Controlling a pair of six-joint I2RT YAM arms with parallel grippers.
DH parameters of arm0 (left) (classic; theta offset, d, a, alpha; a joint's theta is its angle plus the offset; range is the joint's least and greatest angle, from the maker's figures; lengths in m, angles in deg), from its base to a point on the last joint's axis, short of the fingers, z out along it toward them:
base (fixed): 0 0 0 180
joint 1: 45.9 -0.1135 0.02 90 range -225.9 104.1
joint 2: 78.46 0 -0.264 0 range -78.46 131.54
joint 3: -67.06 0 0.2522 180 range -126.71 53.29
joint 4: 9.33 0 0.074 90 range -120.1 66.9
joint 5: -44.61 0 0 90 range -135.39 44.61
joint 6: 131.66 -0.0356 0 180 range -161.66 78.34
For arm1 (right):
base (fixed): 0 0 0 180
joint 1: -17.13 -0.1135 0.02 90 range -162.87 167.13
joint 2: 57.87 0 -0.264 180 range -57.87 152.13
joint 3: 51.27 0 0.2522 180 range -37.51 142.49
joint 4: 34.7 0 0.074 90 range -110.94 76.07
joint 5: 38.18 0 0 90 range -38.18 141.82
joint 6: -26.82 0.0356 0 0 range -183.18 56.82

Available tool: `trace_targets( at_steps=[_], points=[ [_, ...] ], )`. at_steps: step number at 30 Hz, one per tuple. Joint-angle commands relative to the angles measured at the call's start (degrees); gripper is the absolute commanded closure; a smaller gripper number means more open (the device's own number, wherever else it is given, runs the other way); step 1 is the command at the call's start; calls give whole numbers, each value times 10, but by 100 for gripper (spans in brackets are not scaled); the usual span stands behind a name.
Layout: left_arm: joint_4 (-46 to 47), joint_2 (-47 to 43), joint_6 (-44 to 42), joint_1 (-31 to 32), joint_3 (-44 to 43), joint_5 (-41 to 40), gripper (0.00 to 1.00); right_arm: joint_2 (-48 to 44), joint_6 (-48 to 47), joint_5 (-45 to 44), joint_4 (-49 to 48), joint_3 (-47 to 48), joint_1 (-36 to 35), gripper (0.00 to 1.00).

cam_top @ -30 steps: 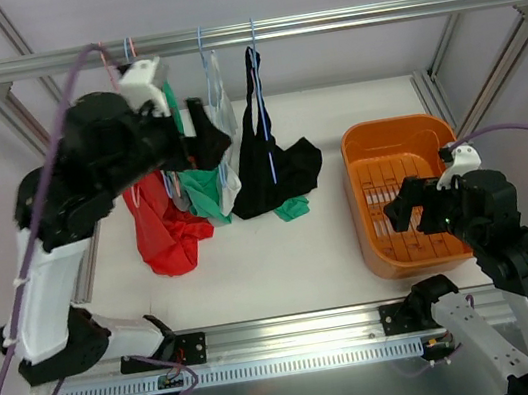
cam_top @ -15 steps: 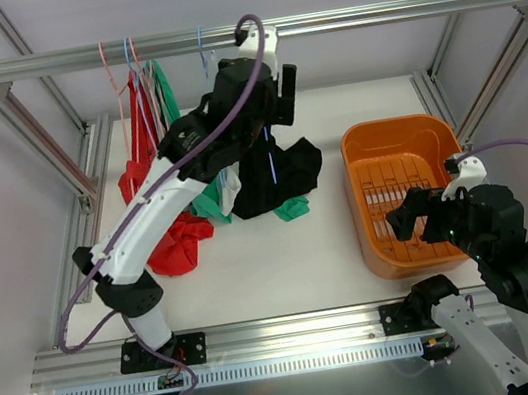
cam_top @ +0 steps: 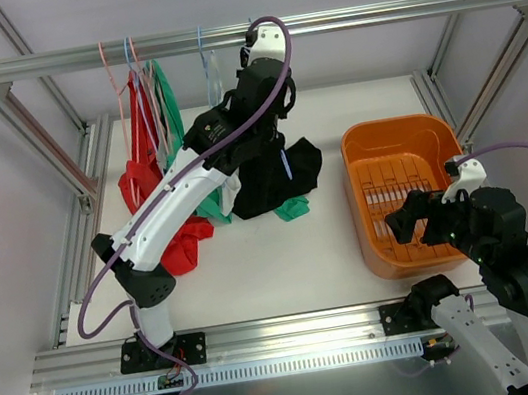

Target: Remove the tank top from the hanger

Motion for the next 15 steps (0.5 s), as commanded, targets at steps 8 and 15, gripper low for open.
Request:
trace_targets(
  at_steps=[8, 15],
  points=[
    [34, -23, -10, -12, -15, -54, 100, -5, -8, 14, -15, -3, -2, 0],
    [47, -37, -21, -17, -23, -41, 100, -7, -10, 15, -15, -4, -2, 1]
  ],
)
